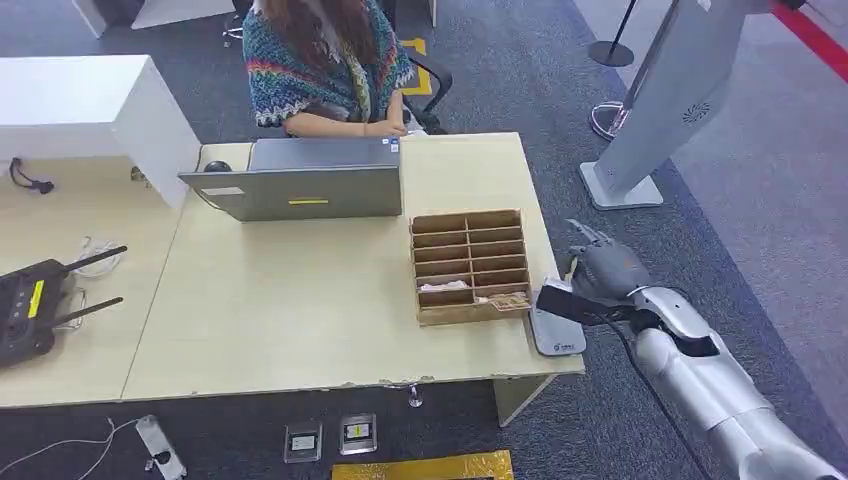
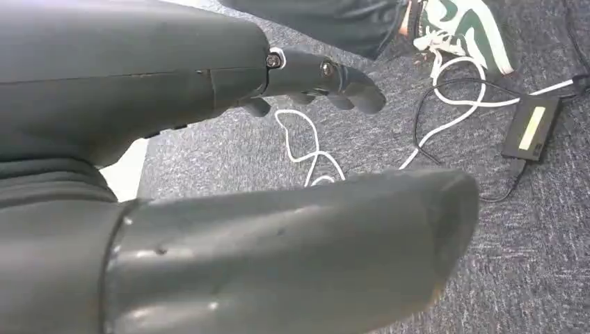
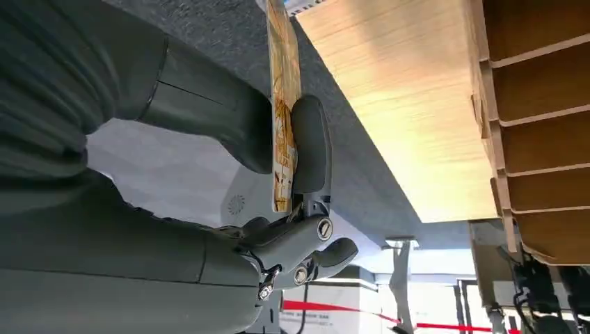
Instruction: Pass the card to the sensor for recognition and then transmit it.
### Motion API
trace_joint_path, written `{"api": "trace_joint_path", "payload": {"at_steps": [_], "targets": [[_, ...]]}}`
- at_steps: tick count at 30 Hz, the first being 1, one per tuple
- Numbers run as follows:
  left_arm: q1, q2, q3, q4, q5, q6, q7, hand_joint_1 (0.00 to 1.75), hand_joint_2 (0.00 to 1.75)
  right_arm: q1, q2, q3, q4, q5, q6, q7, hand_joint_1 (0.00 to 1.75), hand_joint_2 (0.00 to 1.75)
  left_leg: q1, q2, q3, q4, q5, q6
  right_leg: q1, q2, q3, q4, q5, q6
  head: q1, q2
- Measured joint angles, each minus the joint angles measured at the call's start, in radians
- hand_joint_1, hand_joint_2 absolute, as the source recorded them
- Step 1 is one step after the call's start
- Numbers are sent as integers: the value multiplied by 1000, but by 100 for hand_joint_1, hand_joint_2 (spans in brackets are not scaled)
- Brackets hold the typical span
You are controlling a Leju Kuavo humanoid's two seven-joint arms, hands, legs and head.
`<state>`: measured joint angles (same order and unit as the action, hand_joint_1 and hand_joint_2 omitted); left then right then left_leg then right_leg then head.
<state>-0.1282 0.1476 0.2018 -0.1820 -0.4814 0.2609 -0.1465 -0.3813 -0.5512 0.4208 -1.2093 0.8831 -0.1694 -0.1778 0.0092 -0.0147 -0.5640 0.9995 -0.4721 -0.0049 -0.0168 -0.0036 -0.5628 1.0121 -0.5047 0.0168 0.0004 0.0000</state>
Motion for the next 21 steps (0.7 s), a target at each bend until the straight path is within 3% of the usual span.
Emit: {"api": "trace_joint_path", "payload": {"at_steps": [21], "targets": [[-1, 0, 0, 0, -3, 0, 0, 0, 0, 8, 14, 0, 3, 5, 2, 3, 175, 175, 0, 0, 0, 0, 0, 0, 0, 0, 0, 0, 0, 0, 0, 0]]}}
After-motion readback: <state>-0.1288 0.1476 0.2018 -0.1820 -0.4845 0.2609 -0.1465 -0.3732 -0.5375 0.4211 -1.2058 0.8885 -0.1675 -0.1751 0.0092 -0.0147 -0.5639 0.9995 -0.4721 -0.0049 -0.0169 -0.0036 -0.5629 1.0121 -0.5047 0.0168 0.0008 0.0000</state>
